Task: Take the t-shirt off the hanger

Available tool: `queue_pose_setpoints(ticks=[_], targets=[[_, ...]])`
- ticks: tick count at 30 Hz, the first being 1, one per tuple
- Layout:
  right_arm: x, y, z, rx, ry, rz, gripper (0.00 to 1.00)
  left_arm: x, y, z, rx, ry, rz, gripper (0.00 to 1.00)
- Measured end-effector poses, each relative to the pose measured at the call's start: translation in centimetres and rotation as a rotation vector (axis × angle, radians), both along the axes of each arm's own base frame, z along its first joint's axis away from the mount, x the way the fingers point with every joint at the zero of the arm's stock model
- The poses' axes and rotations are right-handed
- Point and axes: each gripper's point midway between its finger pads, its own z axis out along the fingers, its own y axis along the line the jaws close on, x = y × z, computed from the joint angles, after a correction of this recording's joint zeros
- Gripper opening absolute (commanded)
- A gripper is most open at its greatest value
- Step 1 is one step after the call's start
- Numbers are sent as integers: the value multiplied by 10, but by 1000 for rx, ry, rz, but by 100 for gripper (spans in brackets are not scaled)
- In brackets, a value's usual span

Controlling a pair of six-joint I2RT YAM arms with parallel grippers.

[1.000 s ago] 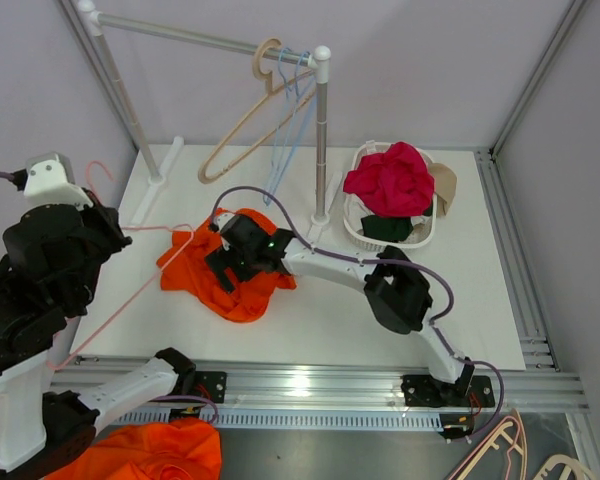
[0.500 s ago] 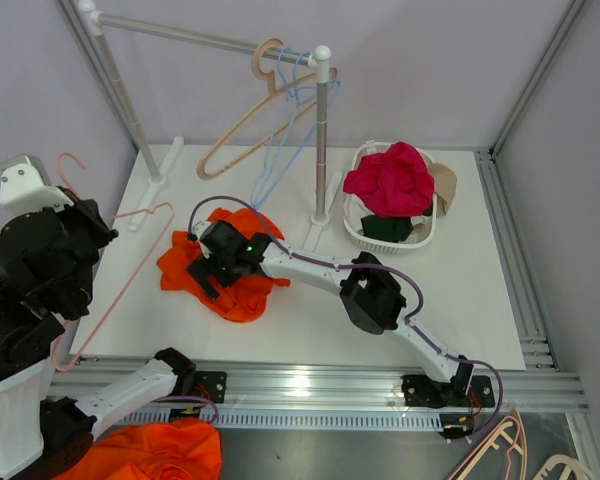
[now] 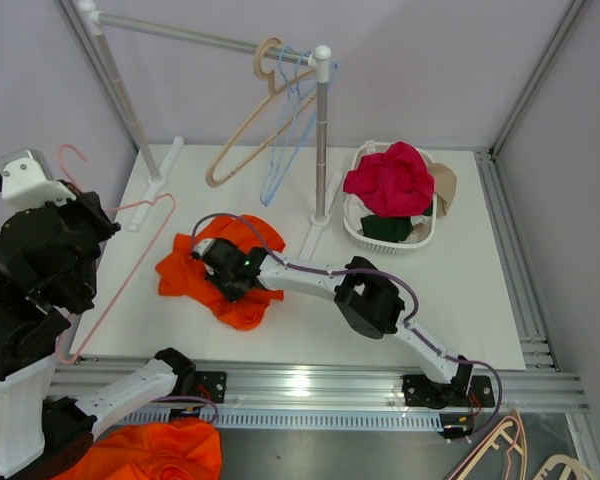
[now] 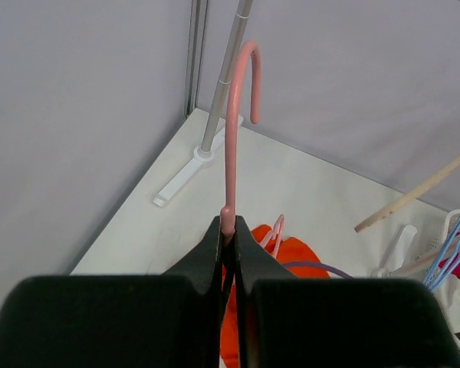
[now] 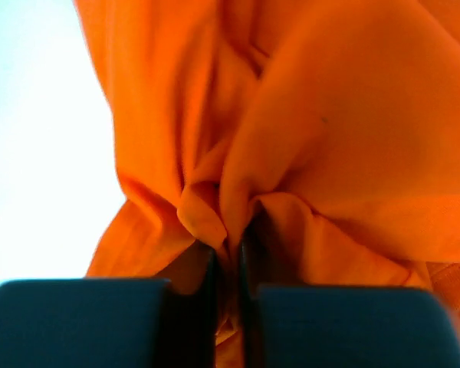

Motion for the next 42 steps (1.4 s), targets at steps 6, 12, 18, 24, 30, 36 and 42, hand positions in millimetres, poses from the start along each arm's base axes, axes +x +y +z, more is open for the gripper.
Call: queue_pose_setpoints(ticks=[6, 12, 18, 24, 30, 36, 42], targets=[[-36, -57, 1, -45, 98, -11, 0, 8, -5, -7, 16, 12, -1, 1], [-64, -137, 53, -67, 166, -58, 0, 19, -11, -19, 49, 41, -3, 1], [15, -201, 256, 343, -100, -298, 0, 20, -8, -21, 56, 46, 11, 1], [88, -322, 416, 615, -422, -630, 0, 20, -5, -20, 54, 43, 30, 1], [142, -374, 453, 629, -522, -797, 0, 35, -11, -19, 47, 40, 29, 1], [212, -397, 418, 565, -467, -899, 0, 73, -40, -18, 67, 21, -54, 1], [261, -436, 323, 438, -317, -1040, 0, 118, -65, -1, 128, 21, -93, 1]])
